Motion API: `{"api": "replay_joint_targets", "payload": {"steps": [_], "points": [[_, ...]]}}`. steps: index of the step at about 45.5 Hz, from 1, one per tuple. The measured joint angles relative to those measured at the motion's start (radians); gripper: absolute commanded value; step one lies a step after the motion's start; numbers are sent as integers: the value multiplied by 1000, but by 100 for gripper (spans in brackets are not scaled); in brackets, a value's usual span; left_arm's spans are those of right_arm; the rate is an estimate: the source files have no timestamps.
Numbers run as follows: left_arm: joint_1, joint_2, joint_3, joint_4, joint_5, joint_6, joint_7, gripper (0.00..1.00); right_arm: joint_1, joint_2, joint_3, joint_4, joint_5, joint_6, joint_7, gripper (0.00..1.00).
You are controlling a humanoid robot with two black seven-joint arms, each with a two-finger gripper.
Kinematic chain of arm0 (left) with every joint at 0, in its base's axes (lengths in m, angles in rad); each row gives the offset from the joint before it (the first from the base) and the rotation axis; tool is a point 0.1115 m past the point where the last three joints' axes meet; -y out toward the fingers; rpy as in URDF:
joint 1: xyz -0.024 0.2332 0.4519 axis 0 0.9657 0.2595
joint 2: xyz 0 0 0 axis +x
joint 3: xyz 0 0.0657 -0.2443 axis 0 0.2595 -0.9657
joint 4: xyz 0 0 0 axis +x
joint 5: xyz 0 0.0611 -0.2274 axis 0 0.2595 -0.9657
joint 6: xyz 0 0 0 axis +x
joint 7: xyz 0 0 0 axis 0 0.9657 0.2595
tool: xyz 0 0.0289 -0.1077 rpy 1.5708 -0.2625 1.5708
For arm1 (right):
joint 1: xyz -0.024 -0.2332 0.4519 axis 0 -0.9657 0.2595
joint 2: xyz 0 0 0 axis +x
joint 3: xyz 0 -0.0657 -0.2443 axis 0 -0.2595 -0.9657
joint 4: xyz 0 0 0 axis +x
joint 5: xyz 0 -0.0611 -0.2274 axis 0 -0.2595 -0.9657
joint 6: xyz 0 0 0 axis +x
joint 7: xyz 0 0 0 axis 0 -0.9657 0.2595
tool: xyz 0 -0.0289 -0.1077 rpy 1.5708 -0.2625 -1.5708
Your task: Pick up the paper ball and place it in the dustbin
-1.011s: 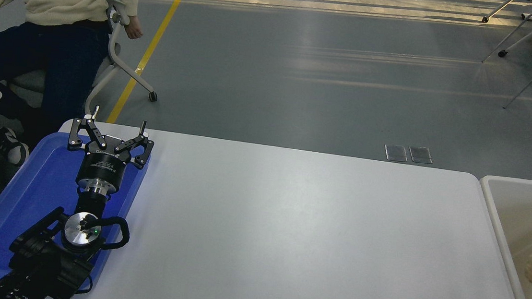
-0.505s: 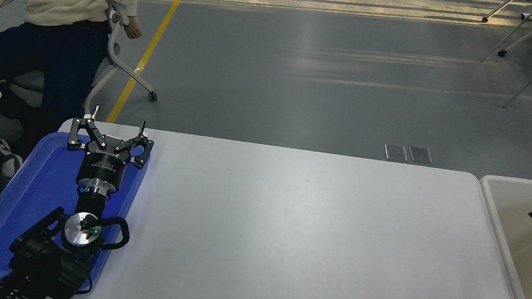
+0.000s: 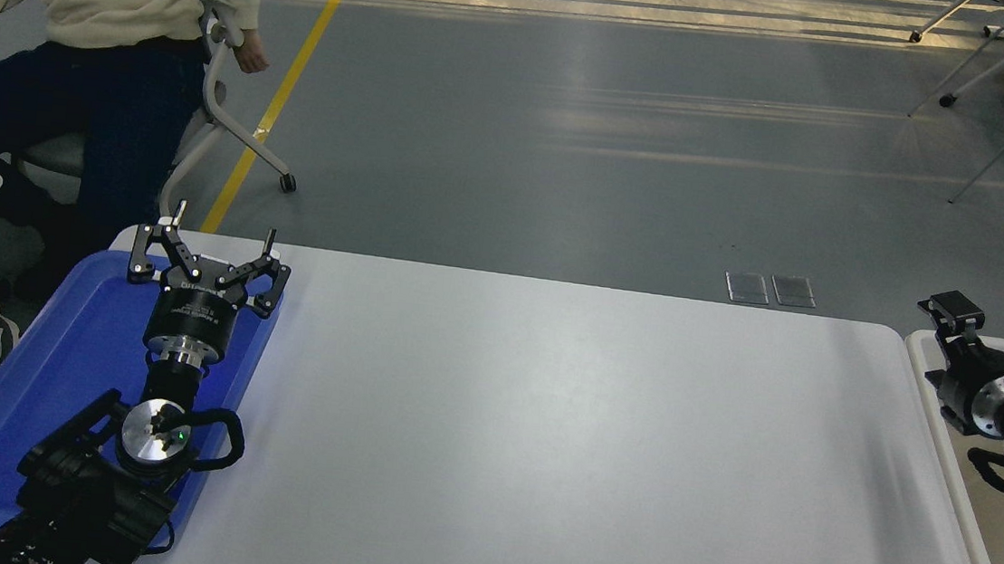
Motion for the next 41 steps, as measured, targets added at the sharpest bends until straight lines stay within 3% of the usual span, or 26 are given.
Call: {"api": "replay_joint_targets", "payload": {"steps": [8,25,41], "points": [[0,0,0,0,0,0,0,100,-43,4,188,143,61,3,0,100],[0,-1,0,0,0,1,0,100,-117,119,416,243,337,108,3,100],[0,-1,0,0,0,1,0,100,-204,270,555,239,439,226,6,100]]}}
